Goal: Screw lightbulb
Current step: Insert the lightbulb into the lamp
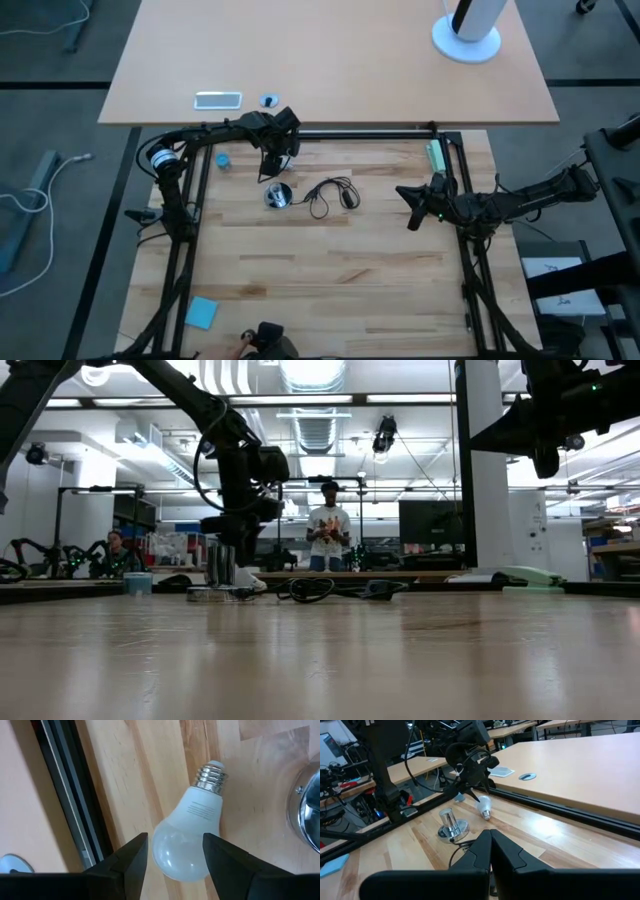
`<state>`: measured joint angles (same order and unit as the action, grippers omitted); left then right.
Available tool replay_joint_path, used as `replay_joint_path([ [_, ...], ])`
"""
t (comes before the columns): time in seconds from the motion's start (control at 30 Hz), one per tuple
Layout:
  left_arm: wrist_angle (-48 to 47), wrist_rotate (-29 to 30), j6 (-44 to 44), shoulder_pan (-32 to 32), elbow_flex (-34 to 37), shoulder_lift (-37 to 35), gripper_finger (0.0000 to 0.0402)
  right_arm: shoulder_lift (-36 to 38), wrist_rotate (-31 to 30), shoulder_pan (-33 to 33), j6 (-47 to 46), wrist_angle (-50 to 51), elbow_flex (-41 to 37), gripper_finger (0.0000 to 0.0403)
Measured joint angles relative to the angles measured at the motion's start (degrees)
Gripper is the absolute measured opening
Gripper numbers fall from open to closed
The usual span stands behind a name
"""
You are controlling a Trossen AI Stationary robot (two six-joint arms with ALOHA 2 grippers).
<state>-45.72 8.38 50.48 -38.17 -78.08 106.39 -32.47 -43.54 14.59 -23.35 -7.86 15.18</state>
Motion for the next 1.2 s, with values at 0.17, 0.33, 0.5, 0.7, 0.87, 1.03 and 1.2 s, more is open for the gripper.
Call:
replay_joint_path([
  [0.17,-0.3,-0.8,-0.1,0.0,0.0,0.0,0.0173,0.0,0.0,0.0,0.0,0.0,0.0,0.0000],
  [0.33,-0.3,-1.5,-0.2,0.0,0.0,0.0,0.0165,0.0,0.0,0.0,0.0,0.1,0.0,0.0000],
  [0.5,-0.3,-1.5,-0.2,0.0,0.0,0.0,0.0175,0.0,0.0,0.0,0.0,0.2,0.0,0.0000],
  [0.7,-0.2,-2.0,-0.2,0.9,0.0,0.0,0.0184,0.0,0.0,0.0,0.0,0.4,0.0,0.0000],
  [0.87,0.5,-5.6,-0.2,1.8,0.0,0.0,0.0175,0.0,-0.1,0.0,0.2,0.4,0.0,0.0000],
  [1.03,1.2,-5.5,0.4,1.7,0.0,-0.1,0.0170,0.0,-0.1,0.0,0.3,0.4,0.0,0.0000],
  [1.2,2.3,-5.1,4.8,1.8,0.2,0.1,0.0180,0.0,-0.1,-0.1,0.6,0.4,0.0,0.0000],
])
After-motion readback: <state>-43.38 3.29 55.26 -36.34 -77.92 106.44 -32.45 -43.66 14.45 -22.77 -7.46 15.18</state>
